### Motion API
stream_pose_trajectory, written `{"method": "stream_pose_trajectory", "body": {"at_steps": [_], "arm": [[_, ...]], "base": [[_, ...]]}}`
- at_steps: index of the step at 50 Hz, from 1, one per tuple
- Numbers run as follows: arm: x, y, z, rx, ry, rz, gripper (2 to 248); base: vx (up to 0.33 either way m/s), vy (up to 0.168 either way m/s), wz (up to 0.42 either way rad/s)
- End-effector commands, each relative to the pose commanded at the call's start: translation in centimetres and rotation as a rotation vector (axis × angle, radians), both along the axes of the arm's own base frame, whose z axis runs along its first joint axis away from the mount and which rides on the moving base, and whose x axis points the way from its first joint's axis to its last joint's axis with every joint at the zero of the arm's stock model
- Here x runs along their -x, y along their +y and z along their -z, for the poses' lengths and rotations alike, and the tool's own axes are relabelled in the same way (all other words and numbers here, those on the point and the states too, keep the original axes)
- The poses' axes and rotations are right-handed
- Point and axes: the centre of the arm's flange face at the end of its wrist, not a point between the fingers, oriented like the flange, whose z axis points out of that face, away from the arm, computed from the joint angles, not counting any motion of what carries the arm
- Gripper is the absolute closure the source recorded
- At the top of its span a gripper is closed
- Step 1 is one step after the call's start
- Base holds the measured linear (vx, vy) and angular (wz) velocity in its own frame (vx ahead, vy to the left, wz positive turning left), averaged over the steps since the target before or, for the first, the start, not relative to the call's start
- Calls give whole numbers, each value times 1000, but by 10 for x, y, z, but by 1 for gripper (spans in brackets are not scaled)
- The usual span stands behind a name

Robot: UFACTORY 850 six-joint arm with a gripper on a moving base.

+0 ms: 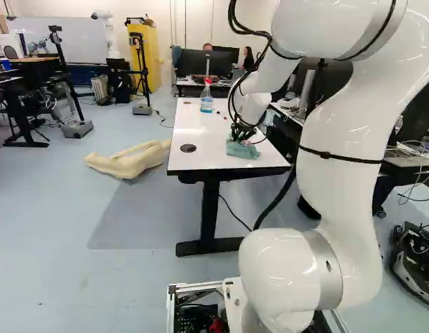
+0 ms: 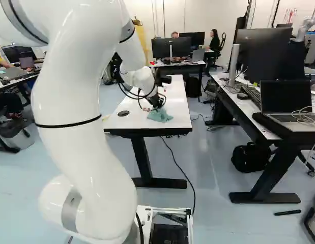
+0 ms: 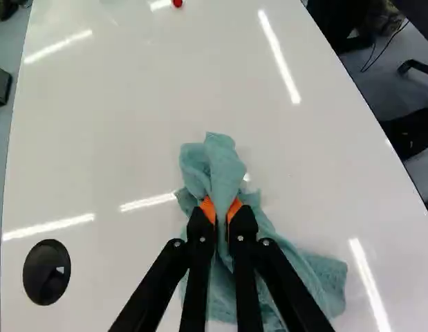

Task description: Clean the table with the green towel

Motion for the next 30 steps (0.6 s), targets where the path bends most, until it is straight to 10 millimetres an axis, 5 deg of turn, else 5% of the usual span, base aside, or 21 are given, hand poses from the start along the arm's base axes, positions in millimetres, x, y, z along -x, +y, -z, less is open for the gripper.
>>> {"method": "stream_pose_trajectory", "body": {"at_steps": [19, 30], "arm": [[36, 7, -1, -2, 15, -6, 212], [41, 8, -8, 0, 3, -7, 212]], "base": [[0, 0, 0], [0, 0, 0]]}}
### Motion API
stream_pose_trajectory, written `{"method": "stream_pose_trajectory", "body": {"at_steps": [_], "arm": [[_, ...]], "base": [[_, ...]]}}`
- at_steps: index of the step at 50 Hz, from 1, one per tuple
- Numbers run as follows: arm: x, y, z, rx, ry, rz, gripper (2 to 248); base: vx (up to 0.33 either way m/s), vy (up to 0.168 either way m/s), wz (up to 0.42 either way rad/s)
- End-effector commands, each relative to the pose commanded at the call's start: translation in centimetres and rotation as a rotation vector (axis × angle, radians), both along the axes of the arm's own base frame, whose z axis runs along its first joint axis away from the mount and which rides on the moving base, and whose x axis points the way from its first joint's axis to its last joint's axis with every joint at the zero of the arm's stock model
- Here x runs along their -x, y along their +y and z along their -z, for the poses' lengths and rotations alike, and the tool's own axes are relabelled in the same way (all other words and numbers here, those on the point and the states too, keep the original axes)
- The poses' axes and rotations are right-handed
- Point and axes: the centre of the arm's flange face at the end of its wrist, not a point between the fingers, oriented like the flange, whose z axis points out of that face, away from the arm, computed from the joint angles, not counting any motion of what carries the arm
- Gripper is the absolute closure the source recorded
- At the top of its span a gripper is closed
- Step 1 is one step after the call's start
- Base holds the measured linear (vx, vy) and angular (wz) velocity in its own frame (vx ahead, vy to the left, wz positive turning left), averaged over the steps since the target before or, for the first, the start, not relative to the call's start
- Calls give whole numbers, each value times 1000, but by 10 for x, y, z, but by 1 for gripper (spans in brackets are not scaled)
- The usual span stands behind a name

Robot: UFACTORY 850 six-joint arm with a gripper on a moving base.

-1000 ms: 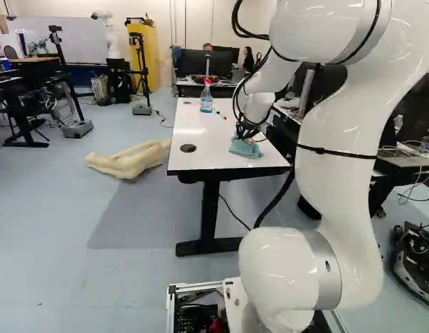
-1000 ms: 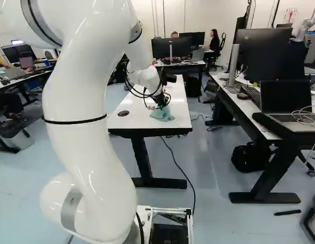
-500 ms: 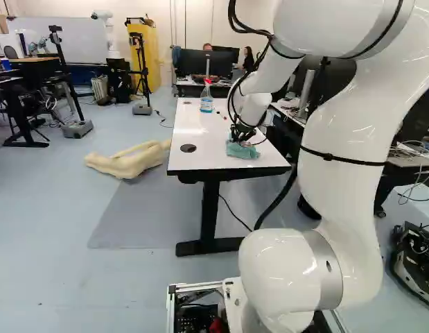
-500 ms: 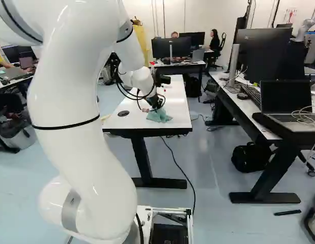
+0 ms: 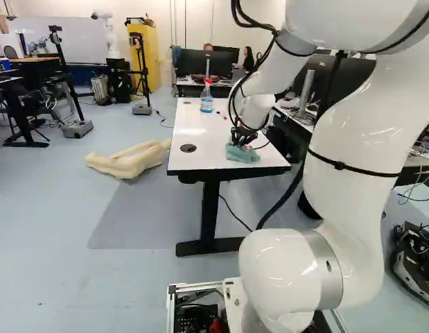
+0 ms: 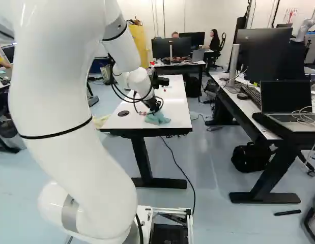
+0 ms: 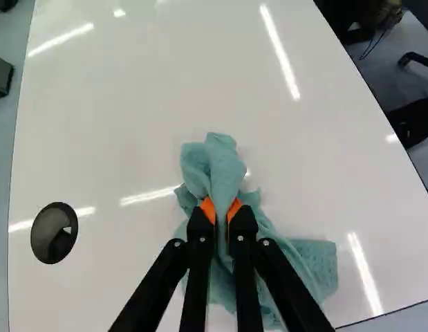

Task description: Clean the table with the green towel

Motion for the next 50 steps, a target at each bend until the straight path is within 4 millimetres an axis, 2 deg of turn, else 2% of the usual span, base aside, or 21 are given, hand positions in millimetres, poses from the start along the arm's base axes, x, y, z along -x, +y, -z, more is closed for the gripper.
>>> {"method": "stream_pose_trajectory", "body": {"at_steps": [24, 34, 50], "arm": [[14, 4, -29, 5, -56, -6, 212], [33, 10, -41, 7, -79, -15, 212], [65, 11, -40, 7, -78, -10, 212]], "base": [[0, 0, 0], [0, 0, 0], [0, 0, 0]]}}
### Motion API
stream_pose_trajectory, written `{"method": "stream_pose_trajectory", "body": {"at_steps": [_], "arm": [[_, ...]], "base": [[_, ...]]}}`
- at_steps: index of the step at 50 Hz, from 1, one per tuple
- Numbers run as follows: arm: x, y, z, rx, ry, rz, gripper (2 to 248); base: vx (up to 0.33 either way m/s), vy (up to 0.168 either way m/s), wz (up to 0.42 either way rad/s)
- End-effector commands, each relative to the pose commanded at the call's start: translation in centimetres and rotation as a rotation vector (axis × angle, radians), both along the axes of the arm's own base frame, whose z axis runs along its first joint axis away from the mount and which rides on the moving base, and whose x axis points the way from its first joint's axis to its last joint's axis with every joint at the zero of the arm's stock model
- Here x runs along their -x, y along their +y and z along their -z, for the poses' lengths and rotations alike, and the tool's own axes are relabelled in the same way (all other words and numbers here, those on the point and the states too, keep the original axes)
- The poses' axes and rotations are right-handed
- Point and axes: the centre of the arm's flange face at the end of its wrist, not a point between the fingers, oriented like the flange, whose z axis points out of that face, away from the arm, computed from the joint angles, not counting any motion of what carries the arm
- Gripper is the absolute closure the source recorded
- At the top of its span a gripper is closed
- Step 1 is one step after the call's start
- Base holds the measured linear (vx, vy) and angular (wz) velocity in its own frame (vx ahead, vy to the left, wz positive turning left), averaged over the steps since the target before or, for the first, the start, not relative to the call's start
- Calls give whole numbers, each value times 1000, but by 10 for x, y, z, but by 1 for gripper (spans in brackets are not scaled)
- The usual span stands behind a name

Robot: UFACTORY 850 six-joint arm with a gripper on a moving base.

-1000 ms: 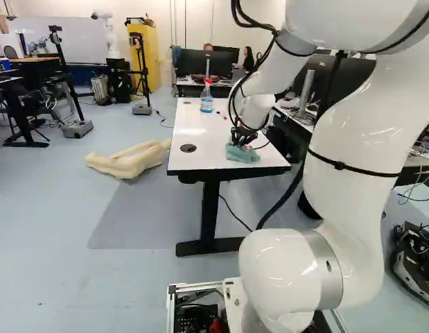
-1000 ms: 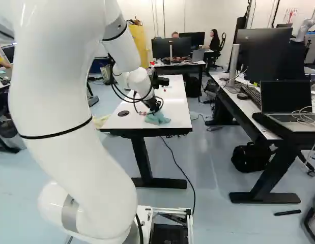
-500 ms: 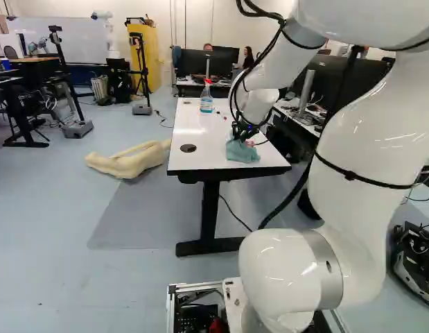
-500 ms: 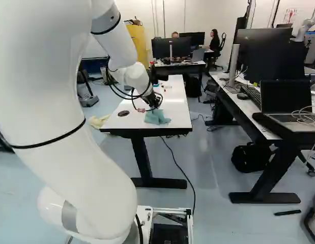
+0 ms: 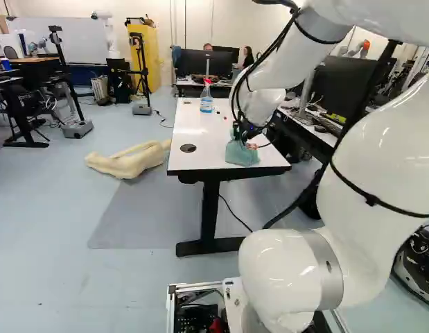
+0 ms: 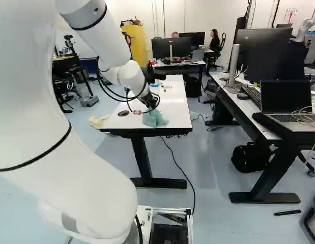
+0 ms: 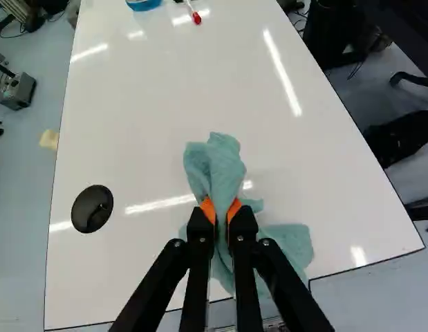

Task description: Clean the table with the green towel

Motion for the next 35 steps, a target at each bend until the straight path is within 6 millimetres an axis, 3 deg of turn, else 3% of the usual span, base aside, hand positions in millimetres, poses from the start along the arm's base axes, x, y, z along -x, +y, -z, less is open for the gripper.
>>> {"method": "stream_pose_trajectory", "body": {"at_steps": [14, 35], "arm": [[28, 1, 1, 0, -3, 4, 212], [32, 1, 2, 0, -4, 5, 212]], "base": [[0, 0, 0], [0, 0, 0]]}}
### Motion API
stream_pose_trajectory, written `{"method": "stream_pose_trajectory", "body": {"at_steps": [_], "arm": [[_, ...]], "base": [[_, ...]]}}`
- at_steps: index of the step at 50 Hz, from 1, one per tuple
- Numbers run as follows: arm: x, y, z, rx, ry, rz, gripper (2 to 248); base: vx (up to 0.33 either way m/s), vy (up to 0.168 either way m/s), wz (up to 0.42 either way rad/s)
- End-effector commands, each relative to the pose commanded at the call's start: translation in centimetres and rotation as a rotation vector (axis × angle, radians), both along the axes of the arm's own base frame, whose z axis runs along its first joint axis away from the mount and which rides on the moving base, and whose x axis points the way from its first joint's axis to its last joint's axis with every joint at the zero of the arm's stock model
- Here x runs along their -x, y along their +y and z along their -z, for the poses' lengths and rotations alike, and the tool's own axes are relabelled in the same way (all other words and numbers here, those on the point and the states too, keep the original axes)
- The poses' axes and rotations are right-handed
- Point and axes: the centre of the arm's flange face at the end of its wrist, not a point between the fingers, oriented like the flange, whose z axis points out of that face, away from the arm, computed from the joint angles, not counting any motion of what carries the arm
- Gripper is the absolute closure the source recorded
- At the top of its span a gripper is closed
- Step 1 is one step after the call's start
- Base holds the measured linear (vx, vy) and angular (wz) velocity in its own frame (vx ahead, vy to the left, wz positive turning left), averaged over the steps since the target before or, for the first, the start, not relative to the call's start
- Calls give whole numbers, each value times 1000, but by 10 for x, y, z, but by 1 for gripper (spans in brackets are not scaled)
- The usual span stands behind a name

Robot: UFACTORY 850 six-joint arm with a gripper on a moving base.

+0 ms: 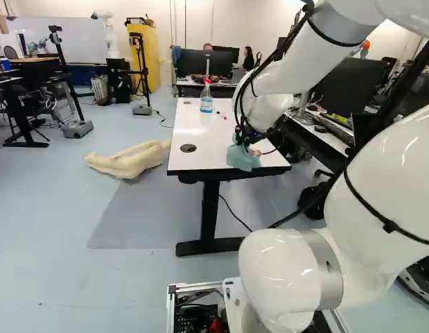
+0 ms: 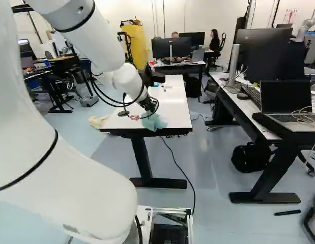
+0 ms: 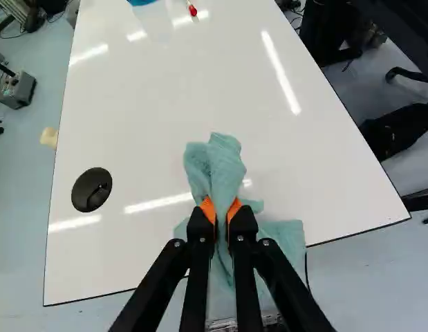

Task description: Clean the table with the green towel

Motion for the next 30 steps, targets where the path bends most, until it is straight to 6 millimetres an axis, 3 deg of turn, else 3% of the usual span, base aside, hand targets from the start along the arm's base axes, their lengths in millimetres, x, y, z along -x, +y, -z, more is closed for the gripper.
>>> {"method": "stream_pose_trajectory", "body": {"at_steps": [17, 30], "arm": [[0, 0, 0, 0, -1, 0, 212], [-4, 9, -12, 2, -27, -23, 212]], "base": [[0, 0, 0], [0, 0, 0]]}}
